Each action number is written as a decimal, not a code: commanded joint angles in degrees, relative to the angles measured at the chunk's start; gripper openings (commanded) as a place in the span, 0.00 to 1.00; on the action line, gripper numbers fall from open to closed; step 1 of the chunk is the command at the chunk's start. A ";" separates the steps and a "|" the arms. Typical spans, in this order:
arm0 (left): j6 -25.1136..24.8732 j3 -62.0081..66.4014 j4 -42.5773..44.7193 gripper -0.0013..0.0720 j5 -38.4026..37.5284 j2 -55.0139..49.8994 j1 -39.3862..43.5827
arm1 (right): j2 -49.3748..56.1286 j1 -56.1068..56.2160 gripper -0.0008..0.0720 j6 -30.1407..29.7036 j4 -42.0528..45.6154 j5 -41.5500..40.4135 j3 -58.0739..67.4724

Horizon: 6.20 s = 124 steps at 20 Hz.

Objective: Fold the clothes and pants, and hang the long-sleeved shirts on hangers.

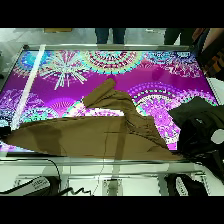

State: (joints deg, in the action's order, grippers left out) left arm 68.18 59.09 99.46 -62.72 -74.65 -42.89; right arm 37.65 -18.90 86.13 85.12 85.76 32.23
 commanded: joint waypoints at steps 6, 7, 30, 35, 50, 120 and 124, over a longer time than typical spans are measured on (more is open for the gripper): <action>0.00 -0.04 3.21 0.04 -1.95 -2.91 -0.07 | -0.02 0.02 0.06 0.22 -2.16 -0.79 -0.85; 0.00 -0.04 3.63 0.04 -2.93 -3.39 -0.07 | -0.02 0.02 0.06 0.22 -2.16 -0.07 -0.85; 13.03 13.09 -3.23 0.82 -1.55 -6.69 -0.55 | 8.70 -0.04 0.65 -5.27 -2.84 -18.03 6.56; 13.03 13.09 -5.27 0.82 -1.81 -6.36 -0.55 | 28.92 -0.04 0.53 -25.40 -17.88 -9.70 10.69; 13.03 13.09 -5.70 0.82 -4.44 -6.23 1.18 | 44.33 -0.02 0.78 -29.33 -24.09 -15.67 12.35; 21.66 57.16 -21.49 0.04 21.46 -25.44 47.95 | 43.54 0.00 0.06 -41.64 -43.85 -24.48 12.35; 24.90 57.13 -21.51 0.04 12.98 -22.10 36.81 | 43.54 0.00 0.06 -41.64 -47.95 -28.00 12.35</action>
State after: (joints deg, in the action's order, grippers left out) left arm 89.71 116.22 77.97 -43.94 -99.48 1.13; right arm 81.23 -18.90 44.27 40.34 60.80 44.51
